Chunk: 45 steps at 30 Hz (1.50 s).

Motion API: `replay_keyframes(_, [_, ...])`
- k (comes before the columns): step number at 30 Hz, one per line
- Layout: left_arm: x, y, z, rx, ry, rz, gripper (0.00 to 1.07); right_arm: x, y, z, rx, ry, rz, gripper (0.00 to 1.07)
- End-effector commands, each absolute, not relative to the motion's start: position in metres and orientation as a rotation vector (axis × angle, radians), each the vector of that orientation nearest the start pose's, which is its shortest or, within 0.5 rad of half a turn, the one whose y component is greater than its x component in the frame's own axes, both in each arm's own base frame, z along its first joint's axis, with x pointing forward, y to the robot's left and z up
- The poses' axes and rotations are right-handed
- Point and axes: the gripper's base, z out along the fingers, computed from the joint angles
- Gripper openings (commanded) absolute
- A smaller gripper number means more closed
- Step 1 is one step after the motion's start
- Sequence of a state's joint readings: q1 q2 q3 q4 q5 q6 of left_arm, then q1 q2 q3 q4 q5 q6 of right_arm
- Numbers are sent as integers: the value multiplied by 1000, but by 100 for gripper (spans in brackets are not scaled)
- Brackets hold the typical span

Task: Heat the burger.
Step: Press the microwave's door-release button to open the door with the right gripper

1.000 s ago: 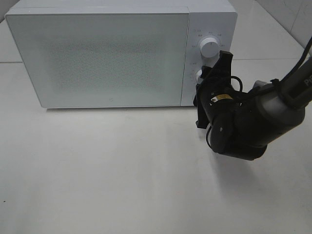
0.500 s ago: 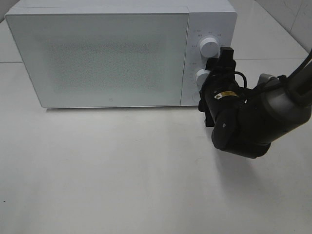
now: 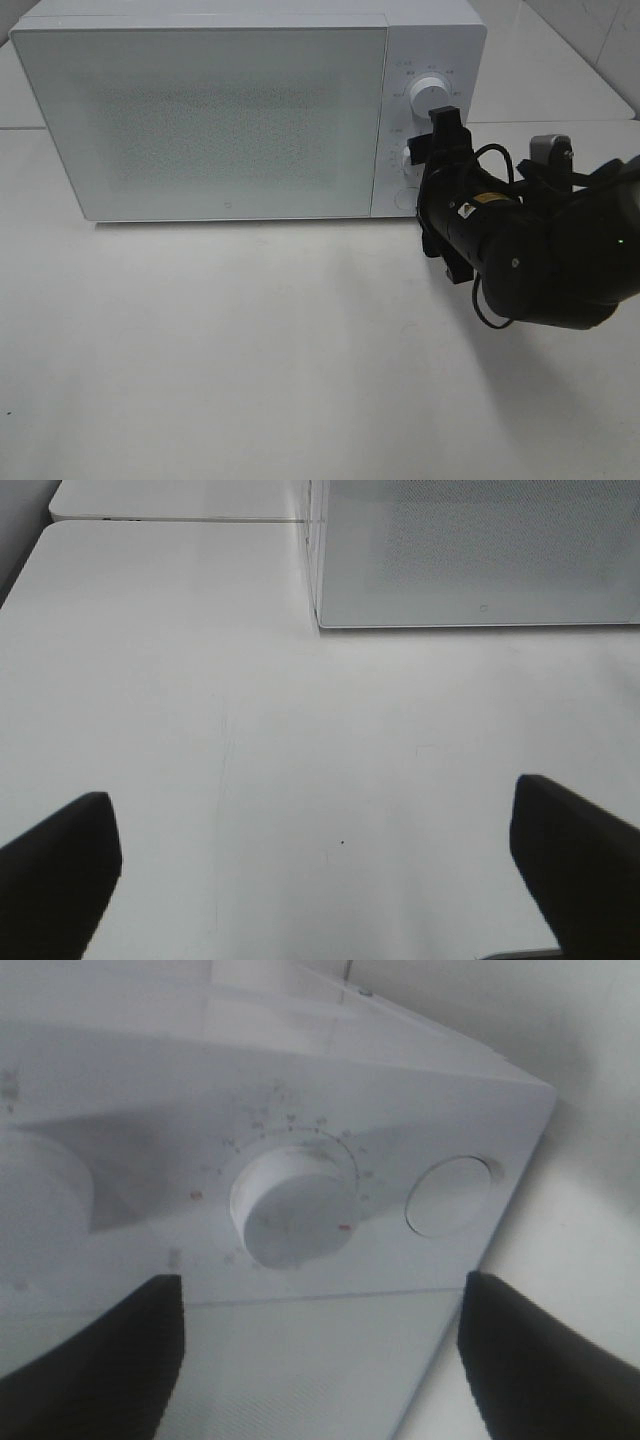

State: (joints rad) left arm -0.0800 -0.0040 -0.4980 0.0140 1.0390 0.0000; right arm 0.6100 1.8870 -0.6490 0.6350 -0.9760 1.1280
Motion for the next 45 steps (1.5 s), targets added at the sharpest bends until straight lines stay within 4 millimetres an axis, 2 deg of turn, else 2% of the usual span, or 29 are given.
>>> replay_keyframes(1, [-8, 1, 278, 77, 1993, -40, 98, 276, 149, 145, 937, 1785, 891, 76])
replay_keyframes(2, [-8, 1, 278, 77, 1993, -40, 98, 276, 149, 145, 937, 1785, 891, 76])
replay_keyframes(3, [-8, 1, 278, 77, 1993, -40, 98, 274, 150, 147, 875, 1841, 855, 76])
replay_keyframes(4, [-8, 1, 278, 77, 1993, -40, 98, 270, 152, 151, 743, 1940, 784, 76])
replay_keyframes(5, [-8, 1, 278, 77, 1993, -40, 98, 270, 152, 151, 743, 1940, 784, 76])
replay_keyframes(7, [-8, 1, 278, 77, 1993, -40, 98, 264, 155, 158, 536, 2076, 681, 75])
replay_keyframes(8, [-8, 1, 278, 77, 1993, -40, 98, 264, 155, 158, 536, 2076, 681, 75])
replay_keyframes(9, [-8, 1, 278, 77, 1993, -40, 98, 263, 154, 165, 382, 2147, 610, 75])
replay_keyframes(11, [-8, 1, 278, 77, 1993, -40, 98, 263, 155, 168, 322, 2181, 588, 75])
replay_keyframes(12, [-8, 1, 278, 77, 1993, -40, 98, 265, 153, 174, 184, 2262, 536, 75])
replay_keyframes(14, [-8, 1, 278, 77, 1993, -40, 98, 264, 152, 175, 127, 2308, 520, 75])
replay_keyframes(15, [-8, 1, 278, 77, 1993, -40, 98, 265, 150, 181, 0, 2376, 490, 75])
replay_keyframes(16, [-8, 1, 278, 77, 1993, -40, 98, 265, 150, 181, 0, 2376, 490, 75])
replay_keyframes(18, [-8, 1, 278, 77, 1993, -40, 98, 264, 147, 185, -162, 2490, 473, 75])
replay_keyframes(19, [-8, 1, 278, 77, 1993, -40, 98, 264, 147, 185, -162, 2490, 473, 75])
replay_keyframes(20, [-8, 1, 278, 77, 1993, -40, 98, 264, 145, 187, -263, 2561, 459, 75])
replay_keyframes(22, [-8, 1, 278, 77, 1993, -40, 98, 261, 144, 187, -303, 2607, 455, 75])
replay_keyframes(24, [-8, 1, 278, 77, 1993, -40, 98, 256, 142, 192, -456, 2689, 397, 75])
replay_keyframes(31, [-8, 1, 278, 77, 1993, -40, 98, 245, 130, 216, -502, 2753, 280, 75])
replay_keyframes(33, [-8, 1, 278, 77, 1993, -40, 98, 235, 122, 236, -498, 2739, 234, 75])
replay_keyframes(34, [-8, 1, 278, 77, 1993, -40, 98, 235, 122, 236, -498, 2739, 234, 75])
replay_keyframes(36, [-8, 1, 278, 77, 1993, -40, 98, 222, 114, 255, -505, 2714, 216, 75])
replay_keyframes(37, [-8, 1, 278, 77, 1993, -40, 98, 222, 114, 255, -505, 2714, 216, 75])
replay_keyframes(39, [-8, 1, 278, 77, 1993, -40, 98, 201, 104, 278, -510, 2685, 223, 75])
replay_keyframes(40, [-8, 1, 278, 77, 1993, -40, 98, 201, 104, 278, -510, 2685, 223, 75])
replay_keyframes(42, [-8, 1, 278, 77, 1993, -40, 98, 184, 94, 290, -523, 2666, 212, 75])
replay_keyframes(43, [-8, 1, 278, 77, 1993, -40, 98, 184, 94, 290, -523, 2666, 212, 75])
replay_keyframes(45, [-8, 1, 278, 77, 1993, -40, 98, 165, 84, 296, -531, 2655, 197, 75])
